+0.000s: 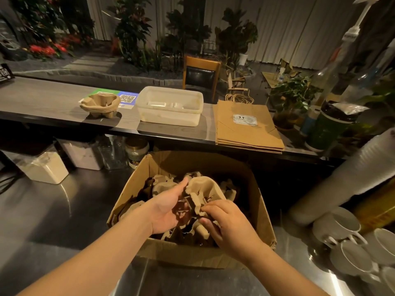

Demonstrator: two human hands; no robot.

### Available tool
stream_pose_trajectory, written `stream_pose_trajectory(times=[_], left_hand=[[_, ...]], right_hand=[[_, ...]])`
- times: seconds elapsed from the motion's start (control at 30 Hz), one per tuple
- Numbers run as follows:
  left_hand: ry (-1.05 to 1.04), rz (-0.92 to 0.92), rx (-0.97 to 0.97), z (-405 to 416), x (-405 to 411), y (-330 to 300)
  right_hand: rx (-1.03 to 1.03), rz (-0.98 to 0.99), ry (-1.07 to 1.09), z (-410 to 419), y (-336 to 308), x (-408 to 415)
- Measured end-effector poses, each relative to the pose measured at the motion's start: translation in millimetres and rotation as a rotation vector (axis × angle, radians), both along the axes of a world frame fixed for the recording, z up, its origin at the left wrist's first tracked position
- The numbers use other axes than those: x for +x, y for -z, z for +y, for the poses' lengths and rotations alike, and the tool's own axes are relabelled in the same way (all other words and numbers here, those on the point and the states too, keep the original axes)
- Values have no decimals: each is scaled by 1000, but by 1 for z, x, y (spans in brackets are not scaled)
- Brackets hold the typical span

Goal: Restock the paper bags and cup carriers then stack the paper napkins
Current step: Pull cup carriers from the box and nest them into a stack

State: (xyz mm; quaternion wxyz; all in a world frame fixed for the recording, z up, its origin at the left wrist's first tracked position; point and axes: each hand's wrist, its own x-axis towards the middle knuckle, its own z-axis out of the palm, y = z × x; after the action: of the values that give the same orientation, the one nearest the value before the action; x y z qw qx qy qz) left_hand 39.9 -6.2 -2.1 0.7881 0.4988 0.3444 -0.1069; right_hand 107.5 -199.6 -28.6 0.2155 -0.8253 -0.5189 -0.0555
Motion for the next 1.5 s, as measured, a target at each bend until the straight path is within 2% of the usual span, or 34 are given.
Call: stream_pose_trajectory(times=[0.1, 0.17, 0.23, 0.33, 0.43, 0.53, 0.6, 0.7, 0.9, 1.03, 1.17, 1.3, 1.5], left_hand=[[42, 1, -2, -6, 0, 4], [50, 24, 63, -18, -2, 1], [10, -18, 125, -28, -2, 4], [-81, -85, 62, -34, -5, 11], [-135, -86, 67, -29, -6, 16], [-252, -140, -4, -19, -6, 18], [-320, -158, -54, -12, -7, 21], [-364, -143, -59, -7, -7, 25], [-325, -136, -13, -8, -9, 28], [-295, -134, 36, -9, -10, 32], [-269, -122, 75, -9, -9, 32], [-250, -120, 98, -8, -9, 32], [-257, -97, 106, -8, -10, 32]], right_hand=[[-84, 146, 27, 6, 2, -2], [-104, 250, 36, 9, 5, -2], [-127, 324, 32, 13, 8, -1], [-198, 389, -19, 18, 6, -4], [-125, 428, -40, 18, 1, -3], [101, 499, 148, 15, -3, 10], [154, 520, 327, 13, 2, 28], [46, 499, 504, 12, 18, 56], [-167, 527, 674, 28, 33, 85], [-291, 522, 686, 46, 37, 97], [-360, 679, 736, 60, 40, 112], [-442, 640, 694, 64, 43, 116], [-386, 736, 571, 66, 31, 112]])
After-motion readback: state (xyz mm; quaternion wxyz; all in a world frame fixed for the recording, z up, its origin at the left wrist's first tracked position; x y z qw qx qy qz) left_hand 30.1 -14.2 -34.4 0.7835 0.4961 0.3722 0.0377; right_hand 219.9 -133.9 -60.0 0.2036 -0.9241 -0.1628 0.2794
